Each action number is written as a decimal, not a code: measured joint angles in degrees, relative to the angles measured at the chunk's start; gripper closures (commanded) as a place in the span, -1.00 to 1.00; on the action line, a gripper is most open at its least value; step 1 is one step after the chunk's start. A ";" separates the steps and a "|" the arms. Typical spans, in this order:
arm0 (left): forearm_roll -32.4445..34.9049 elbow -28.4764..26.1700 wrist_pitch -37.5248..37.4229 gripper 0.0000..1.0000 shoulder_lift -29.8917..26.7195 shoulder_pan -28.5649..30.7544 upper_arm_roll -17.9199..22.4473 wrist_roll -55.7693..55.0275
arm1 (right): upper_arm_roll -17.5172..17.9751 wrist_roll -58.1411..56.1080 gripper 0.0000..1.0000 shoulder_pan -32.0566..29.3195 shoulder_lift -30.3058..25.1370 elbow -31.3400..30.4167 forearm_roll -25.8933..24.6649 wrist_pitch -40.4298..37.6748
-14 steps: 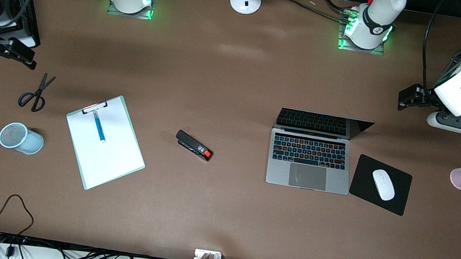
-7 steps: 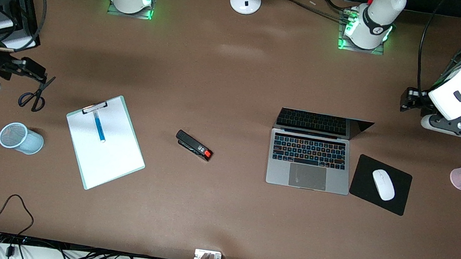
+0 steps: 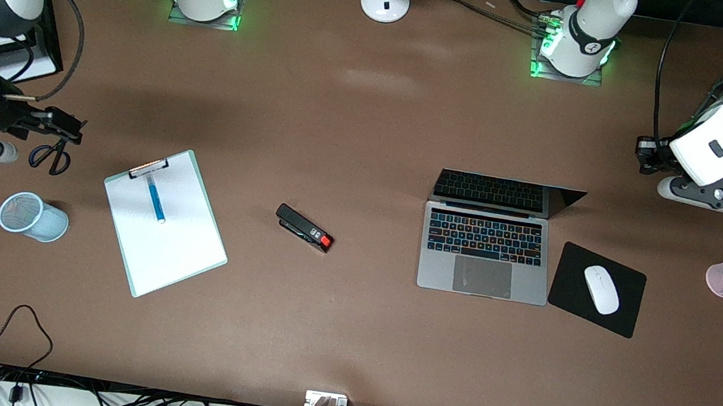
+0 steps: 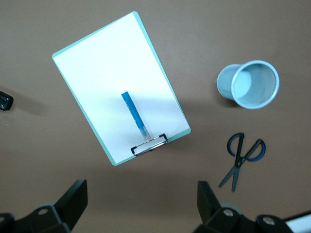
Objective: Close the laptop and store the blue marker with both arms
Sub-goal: 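Lower the right gripper onto the blue marker while the left gripper reaches the lid, then grasp the blue marker with the right gripper while the left gripper pushes the lid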
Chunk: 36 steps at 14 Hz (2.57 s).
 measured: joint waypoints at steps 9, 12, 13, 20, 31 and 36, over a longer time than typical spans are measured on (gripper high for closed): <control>-4.73 -8.54 5.75 1.00 -1.03 -0.32 -10.18 -11.12 | 0.52 -5.61 -1.00 1.47 7.45 0.04 0.00 4.75; -4.73 -14.74 12.74 1.00 -2.89 -0.42 -15.01 -15.04 | 0.50 -10.94 -1.00 1.51 10.04 0.03 0.00 7.06; -4.73 -17.30 15.16 1.00 -3.70 -0.43 -16.17 -16.00 | 0.51 -11.91 -1.00 1.52 10.98 0.03 0.00 7.84; -4.73 -30.17 29.15 1.00 -7.24 -0.37 -19.55 -18.22 | 0.60 -22.47 -0.66 1.57 16.12 -0.98 0.02 14.62; -2.08 -36.34 49.36 1.00 -3.20 3.78 -19.49 -18.39 | 1.99 -23.03 -0.29 1.91 20.87 -4.37 1.31 24.32; 2.40 -36.05 54.36 1.00 0.48 5.29 -19.42 -18.40 | 2.02 -23.03 -0.19 3.08 23.40 -4.41 1.36 25.89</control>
